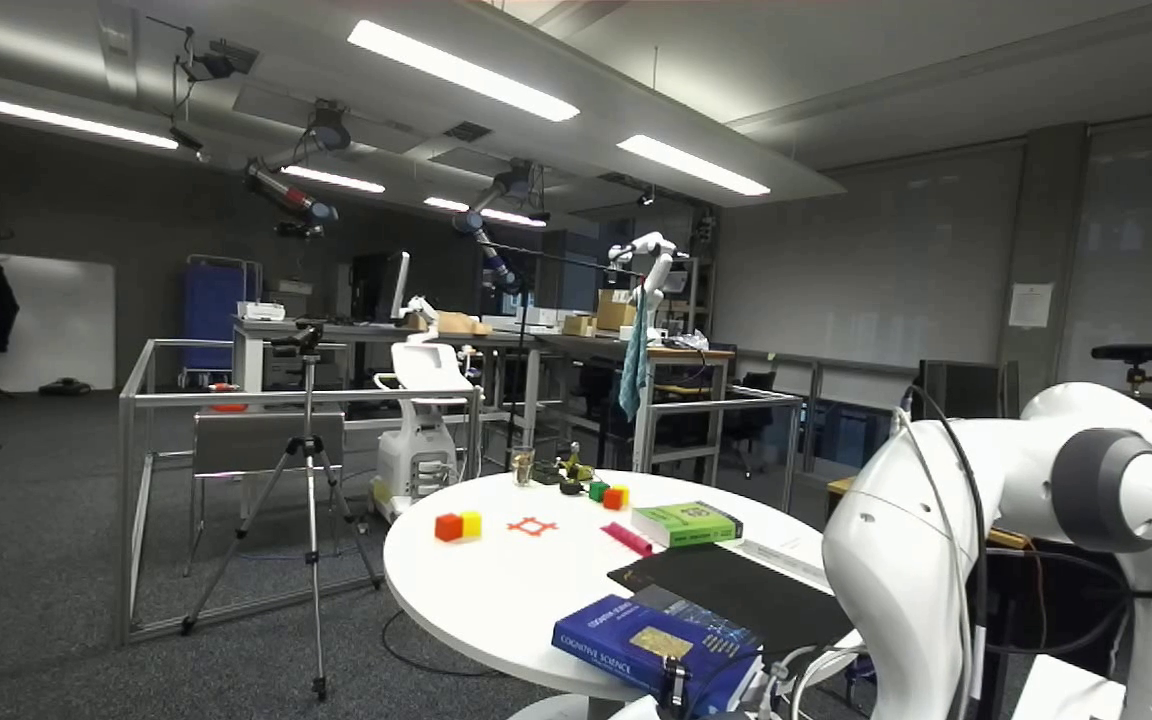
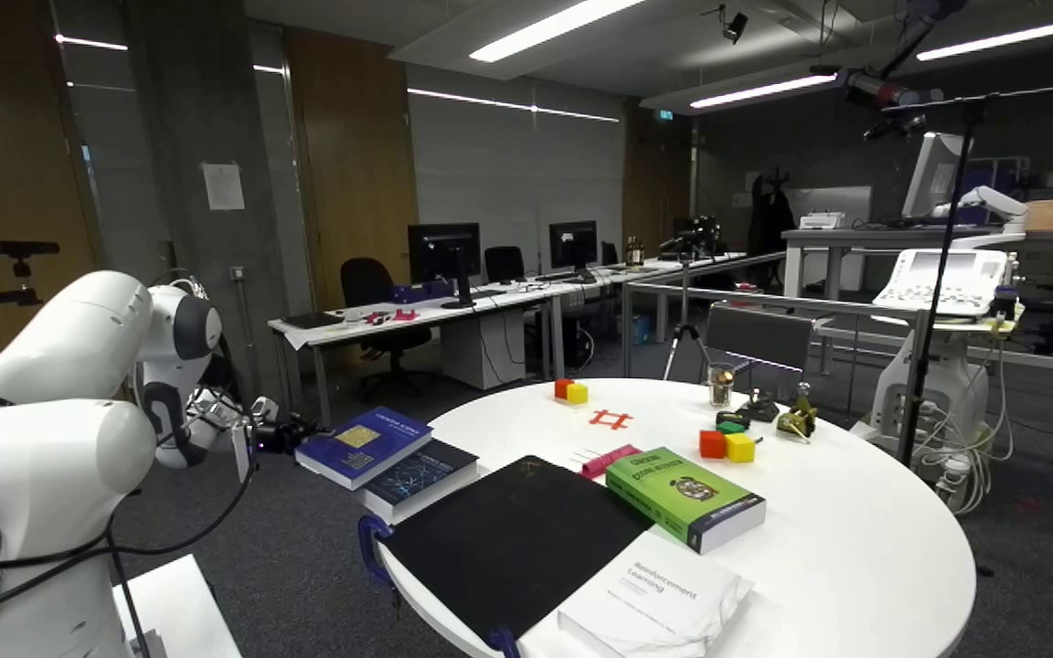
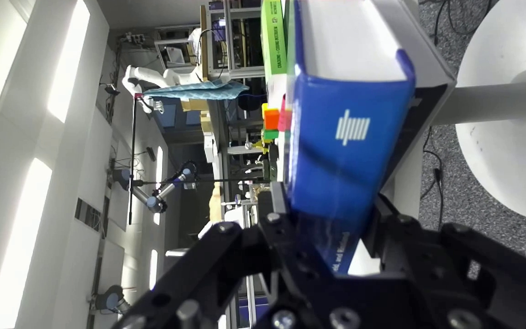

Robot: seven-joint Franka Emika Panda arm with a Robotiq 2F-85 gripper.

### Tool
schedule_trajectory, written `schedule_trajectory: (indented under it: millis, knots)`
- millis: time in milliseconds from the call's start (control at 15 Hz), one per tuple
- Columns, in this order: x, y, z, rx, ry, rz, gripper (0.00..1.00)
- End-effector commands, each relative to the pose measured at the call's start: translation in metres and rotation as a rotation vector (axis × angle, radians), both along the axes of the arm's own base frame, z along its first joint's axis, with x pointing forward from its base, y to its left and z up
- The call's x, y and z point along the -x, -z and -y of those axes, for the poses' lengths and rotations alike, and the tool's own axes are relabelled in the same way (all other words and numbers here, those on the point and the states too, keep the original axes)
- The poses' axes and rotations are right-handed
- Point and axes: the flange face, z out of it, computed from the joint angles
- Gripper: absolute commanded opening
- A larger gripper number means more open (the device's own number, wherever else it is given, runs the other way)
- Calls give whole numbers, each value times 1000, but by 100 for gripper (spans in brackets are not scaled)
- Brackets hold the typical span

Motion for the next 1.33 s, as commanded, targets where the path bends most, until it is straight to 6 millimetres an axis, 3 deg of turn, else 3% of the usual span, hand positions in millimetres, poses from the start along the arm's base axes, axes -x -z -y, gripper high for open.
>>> schedule_trajectory:
  millis: [0, 733, 1267]
  knots:
    - [-3, -35, 0, 62, 20, 70, 17]
    - [-13, -63, 38, 112, 104, 78, 17]
    - [-21, -87, 99, 153, 162, 52, 17]
